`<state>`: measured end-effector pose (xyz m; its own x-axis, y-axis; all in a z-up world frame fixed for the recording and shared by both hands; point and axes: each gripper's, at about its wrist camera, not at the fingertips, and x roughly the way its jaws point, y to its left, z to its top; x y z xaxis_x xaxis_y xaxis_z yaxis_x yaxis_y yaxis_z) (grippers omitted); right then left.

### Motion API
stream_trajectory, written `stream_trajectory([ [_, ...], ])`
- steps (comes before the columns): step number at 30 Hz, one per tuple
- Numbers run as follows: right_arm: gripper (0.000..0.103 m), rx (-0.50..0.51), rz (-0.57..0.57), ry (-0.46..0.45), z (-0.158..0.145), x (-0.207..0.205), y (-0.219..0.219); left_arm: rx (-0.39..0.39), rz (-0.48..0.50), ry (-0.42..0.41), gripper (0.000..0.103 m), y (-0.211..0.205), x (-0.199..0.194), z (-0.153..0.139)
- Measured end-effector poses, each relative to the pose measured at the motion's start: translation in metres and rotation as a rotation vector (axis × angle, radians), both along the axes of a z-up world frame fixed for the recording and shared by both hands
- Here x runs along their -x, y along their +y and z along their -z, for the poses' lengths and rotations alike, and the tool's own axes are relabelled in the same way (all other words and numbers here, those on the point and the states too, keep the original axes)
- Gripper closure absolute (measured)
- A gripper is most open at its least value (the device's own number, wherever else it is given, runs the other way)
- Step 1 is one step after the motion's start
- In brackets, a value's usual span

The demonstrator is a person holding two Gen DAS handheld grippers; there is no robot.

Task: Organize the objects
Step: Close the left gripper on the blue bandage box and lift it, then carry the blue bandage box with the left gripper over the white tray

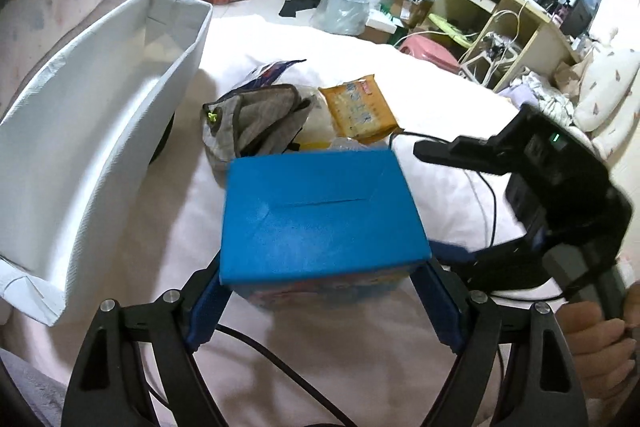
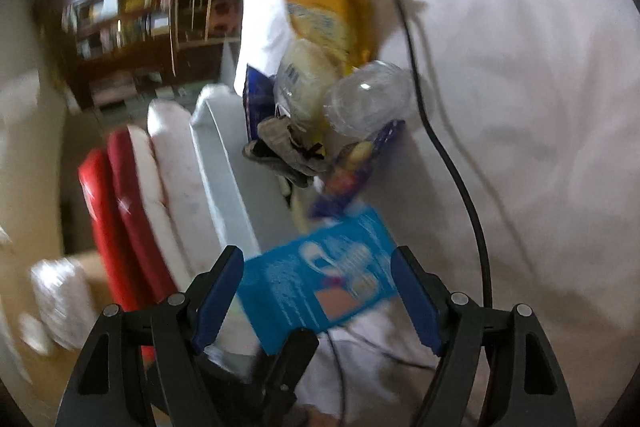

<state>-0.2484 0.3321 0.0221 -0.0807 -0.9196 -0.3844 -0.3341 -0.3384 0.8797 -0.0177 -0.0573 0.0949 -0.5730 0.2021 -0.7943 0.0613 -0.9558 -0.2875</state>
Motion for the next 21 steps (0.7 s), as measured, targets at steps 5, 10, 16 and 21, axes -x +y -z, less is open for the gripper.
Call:
stream_trajectory([
  [5, 0.027, -0.034, -0.010, -0.016, 0.001, 0.002, 0.010, -0.036, 0.002, 0.025, 0.019, -0.005, -0.005, -0.008],
  [10, 0.027, -0.006, -0.023, -0.003, 0.000, 0.009, 0.003, -0.053, 0.002, 0.050, 0.019, -0.011, -0.007, -0.015],
  [16, 0.027, 0.012, -0.054, 0.074, -0.016, 0.013, -0.006, -0.030, 0.013, 0.107, 0.019, -0.006, -0.001, -0.025],
  [21, 0.026, 0.041, -0.033, 0.060, -0.016, 0.011, 0.000, 0.043, 0.039, 0.176, 0.019, -0.003, 0.000, -0.040],
])
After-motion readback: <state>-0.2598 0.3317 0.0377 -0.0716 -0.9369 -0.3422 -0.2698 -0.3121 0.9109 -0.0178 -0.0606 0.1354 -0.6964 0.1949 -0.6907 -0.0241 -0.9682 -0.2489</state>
